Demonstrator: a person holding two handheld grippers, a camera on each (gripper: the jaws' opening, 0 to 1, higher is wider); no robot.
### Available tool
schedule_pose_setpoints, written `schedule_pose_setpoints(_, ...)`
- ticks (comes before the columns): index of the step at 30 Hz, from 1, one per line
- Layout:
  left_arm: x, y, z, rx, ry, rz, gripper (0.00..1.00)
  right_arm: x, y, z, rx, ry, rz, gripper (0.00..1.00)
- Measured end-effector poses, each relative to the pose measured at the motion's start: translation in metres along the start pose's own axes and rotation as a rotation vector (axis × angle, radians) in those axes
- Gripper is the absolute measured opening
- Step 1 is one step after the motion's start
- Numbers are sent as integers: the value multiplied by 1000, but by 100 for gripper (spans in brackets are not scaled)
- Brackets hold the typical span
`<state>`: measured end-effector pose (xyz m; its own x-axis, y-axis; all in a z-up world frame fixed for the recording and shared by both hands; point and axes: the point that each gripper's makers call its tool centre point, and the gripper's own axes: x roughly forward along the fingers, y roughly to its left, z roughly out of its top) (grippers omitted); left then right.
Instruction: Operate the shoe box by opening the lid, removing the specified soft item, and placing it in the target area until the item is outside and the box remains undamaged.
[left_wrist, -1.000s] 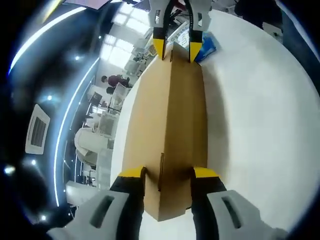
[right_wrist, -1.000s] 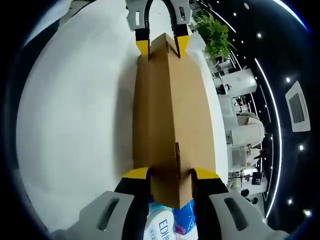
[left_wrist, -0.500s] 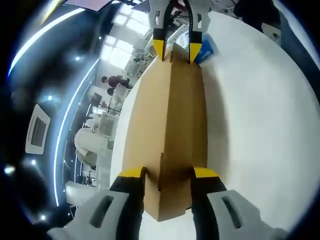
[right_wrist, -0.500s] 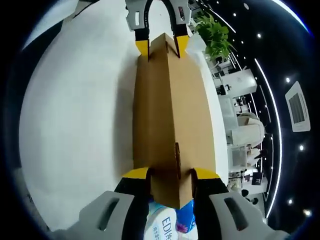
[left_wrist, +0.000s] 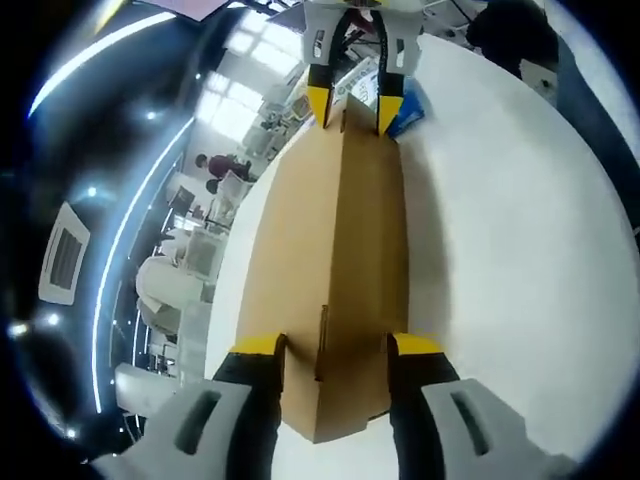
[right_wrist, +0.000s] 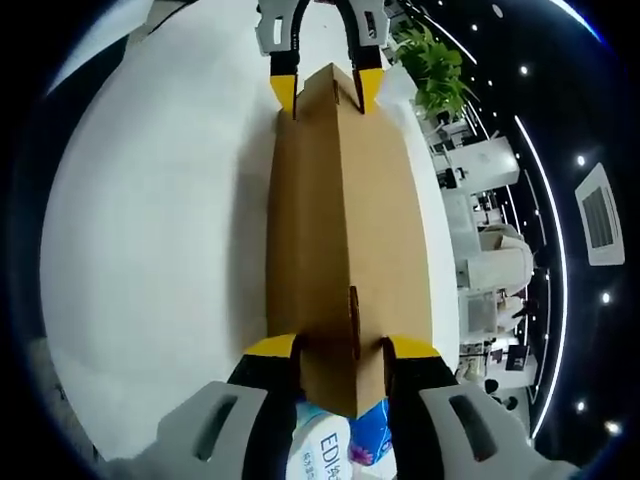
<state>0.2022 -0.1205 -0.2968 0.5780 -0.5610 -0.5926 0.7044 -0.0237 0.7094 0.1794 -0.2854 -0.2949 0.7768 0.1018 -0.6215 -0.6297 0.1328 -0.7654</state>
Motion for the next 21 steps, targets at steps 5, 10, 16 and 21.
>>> schedule_pose_setpoints(5, -12, 0, 15, -106, -90, -61, 56, 0, 0, -1, -7, 6, 19, 32)
schedule_pose_setpoints(10, -48, 20, 19, -334, -117, -106, 65, -3, -1, -1, -15, -5, 58, 31)
schedule_pose_setpoints(16, -87, 32, 24, -681, -135, -126, 87, -2, -1, -2, -29, -26, 78, 31)
schedule_pose_setpoints(21, -114, 38, 34, -956, -130, -102, 99, -3, -1, -2, -39, -45, 91, 30)
